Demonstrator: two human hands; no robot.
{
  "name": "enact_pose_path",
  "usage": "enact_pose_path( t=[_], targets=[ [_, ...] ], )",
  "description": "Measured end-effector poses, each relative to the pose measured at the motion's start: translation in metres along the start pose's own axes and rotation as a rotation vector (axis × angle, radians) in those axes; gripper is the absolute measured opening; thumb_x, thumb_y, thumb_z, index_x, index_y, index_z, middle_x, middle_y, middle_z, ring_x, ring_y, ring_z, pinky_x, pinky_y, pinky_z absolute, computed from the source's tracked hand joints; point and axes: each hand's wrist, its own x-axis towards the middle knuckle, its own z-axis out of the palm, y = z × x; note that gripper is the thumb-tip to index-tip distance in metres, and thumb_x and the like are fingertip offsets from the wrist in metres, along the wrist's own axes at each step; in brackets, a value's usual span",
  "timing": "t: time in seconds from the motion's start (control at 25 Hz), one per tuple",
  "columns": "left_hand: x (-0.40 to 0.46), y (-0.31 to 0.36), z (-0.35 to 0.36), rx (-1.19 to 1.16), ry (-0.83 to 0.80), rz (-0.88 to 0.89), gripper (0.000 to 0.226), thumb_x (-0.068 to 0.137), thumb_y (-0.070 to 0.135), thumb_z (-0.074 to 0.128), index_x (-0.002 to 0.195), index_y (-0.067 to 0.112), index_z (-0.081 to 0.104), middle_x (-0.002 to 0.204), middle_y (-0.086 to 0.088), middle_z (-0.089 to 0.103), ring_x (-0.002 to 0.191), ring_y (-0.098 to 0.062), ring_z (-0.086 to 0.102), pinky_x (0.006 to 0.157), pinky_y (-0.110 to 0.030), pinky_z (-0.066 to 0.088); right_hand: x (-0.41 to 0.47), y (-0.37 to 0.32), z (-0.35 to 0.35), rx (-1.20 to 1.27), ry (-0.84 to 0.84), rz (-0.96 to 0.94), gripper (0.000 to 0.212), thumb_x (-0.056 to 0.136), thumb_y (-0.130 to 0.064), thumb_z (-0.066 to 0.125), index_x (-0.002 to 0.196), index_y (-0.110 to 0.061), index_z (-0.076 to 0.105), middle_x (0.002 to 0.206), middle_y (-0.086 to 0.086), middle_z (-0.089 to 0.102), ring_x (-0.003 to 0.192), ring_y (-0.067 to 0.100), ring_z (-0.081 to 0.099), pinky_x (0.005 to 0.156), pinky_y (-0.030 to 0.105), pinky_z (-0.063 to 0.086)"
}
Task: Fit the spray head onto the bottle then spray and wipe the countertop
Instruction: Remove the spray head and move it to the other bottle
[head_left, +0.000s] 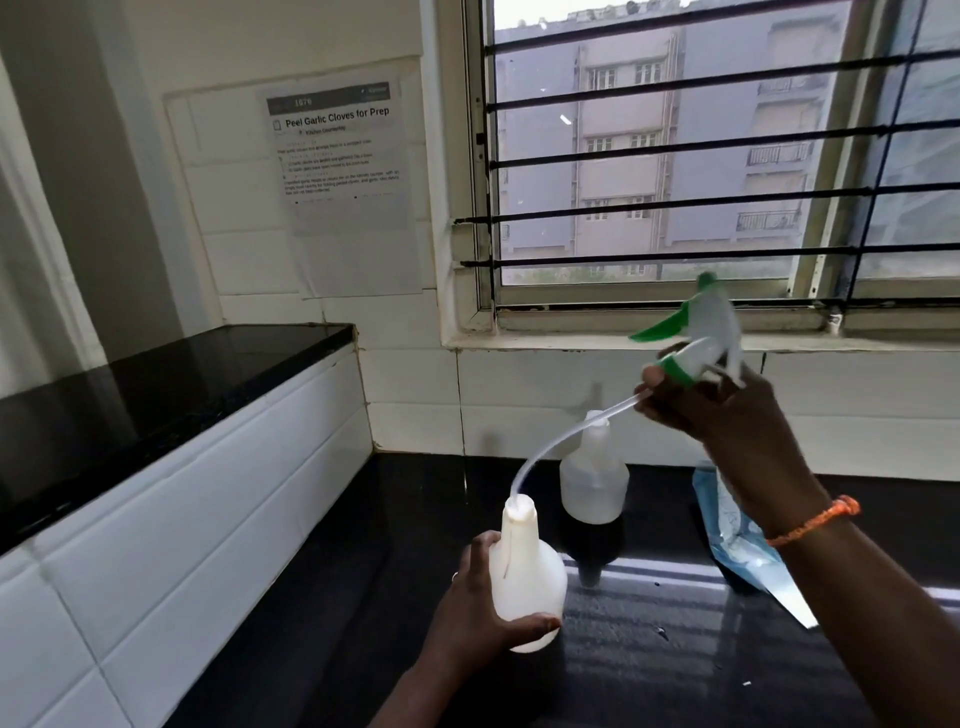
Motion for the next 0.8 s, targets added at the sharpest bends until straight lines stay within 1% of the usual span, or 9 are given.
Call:
enact_pose_path(
  t=[0.04, 0.16, 0.28, 0.4, 0.48, 0.6, 0.72, 0.8],
  targets=[
    [0.0, -0.001, 0.0, -0.001, -0.004, -0.004, 0.094, 0.054, 0.055, 0.077, 0.128, 0.035, 0.023, 0.125, 0.016, 0.036, 0.111, -0.01, 0.042, 0.085, -0.027, 0.04, 0.0, 0.002, -0.001, 0.001, -0.003, 0.018, 0.033, 0.059, -0.028, 0.071, 0.09, -0.016, 0.062, 0.07, 0.0, 0.073, 0.069, 0.009, 0.07, 0.068, 0.021, 0.059],
    [0.002, -0.004, 0.0, -0.018, 0.001, -0.004, 0.093, 0.052, 0.057, 0.077, 0.126, 0.037, 0.024, 0.123, 0.018, 0.037, 0.112, -0.012, 0.045, 0.088, -0.031, 0.044, 0.007, 0.0, -0.01, 0.136, 0.069, 0.0, 0.022, 0.063, -0.021, 0.068, 0.084, -0.017, 0.06, 0.065, -0.005, 0.073, 0.067, 0.008, 0.07, 0.066, 0.021, 0.058],
    [0.013, -0.007, -0.003, -0.053, 0.046, -0.024, 0.09, 0.052, 0.054, 0.08, 0.123, 0.036, 0.029, 0.125, 0.013, 0.043, 0.111, -0.014, 0.048, 0.091, -0.036, 0.046, 0.01, -0.006, -0.024, 0.152, 0.076, 0.003, 0.019, 0.066, -0.023, 0.067, 0.083, -0.017, 0.06, 0.064, -0.005, 0.073, 0.066, 0.008, 0.07, 0.067, 0.022, 0.059],
    [0.035, -0.015, -0.01, -0.072, 0.116, -0.067, 0.091, 0.051, 0.052, 0.082, 0.124, 0.029, 0.032, 0.125, 0.006, 0.046, 0.112, -0.019, 0.049, 0.095, -0.041, 0.045, 0.005, 0.004, -0.033, 0.06, 0.059, 0.062, 0.021, 0.065, -0.029, 0.067, 0.082, -0.017, 0.063, 0.066, 0.0, 0.074, 0.064, 0.008, 0.07, 0.06, 0.018, 0.057],
    [0.053, -0.019, -0.014, -0.066, 0.144, -0.089, 0.092, 0.053, 0.051, 0.083, 0.125, 0.026, 0.033, 0.126, 0.004, 0.046, 0.112, -0.02, 0.049, 0.096, -0.042, 0.045, 0.0, 0.012, -0.038, 0.022, 0.05, 0.085, 0.024, 0.064, -0.03, 0.068, 0.083, -0.018, 0.064, 0.067, 0.001, 0.074, 0.063, 0.008, 0.069, 0.057, 0.017, 0.056],
    [0.082, -0.025, -0.015, -0.045, 0.166, -0.119, 0.091, 0.057, 0.043, 0.084, 0.128, 0.023, 0.031, 0.129, 0.002, 0.042, 0.114, -0.022, 0.048, 0.095, -0.039, 0.044, -0.004, 0.026, -0.048, -0.012, 0.046, 0.118, 0.028, 0.062, -0.032, 0.07, 0.086, -0.018, 0.065, 0.069, 0.002, 0.074, 0.065, 0.01, 0.069, 0.057, 0.018, 0.056],
    [0.11, -0.029, -0.014, -0.073, 0.183, -0.141, 0.092, 0.058, 0.037, 0.086, 0.13, 0.017, 0.032, 0.133, -0.005, 0.043, 0.117, -0.026, 0.047, 0.098, -0.044, 0.044, -0.007, 0.039, -0.057, -0.041, 0.032, 0.149, 0.036, 0.062, -0.033, 0.07, 0.094, -0.017, 0.065, 0.075, 0.004, 0.075, 0.067, 0.011, 0.071, 0.057, 0.018, 0.055],
    [0.124, -0.032, -0.012, -0.089, 0.198, -0.156, 0.093, 0.058, 0.036, 0.086, 0.131, 0.015, 0.033, 0.134, -0.007, 0.044, 0.119, -0.028, 0.047, 0.099, -0.045, 0.043, -0.008, 0.045, -0.062, -0.043, 0.035, 0.161, 0.037, 0.062, -0.031, 0.07, 0.095, -0.015, 0.066, 0.075, 0.005, 0.075, 0.066, 0.01, 0.07, 0.057, 0.018, 0.055]
  ],
)
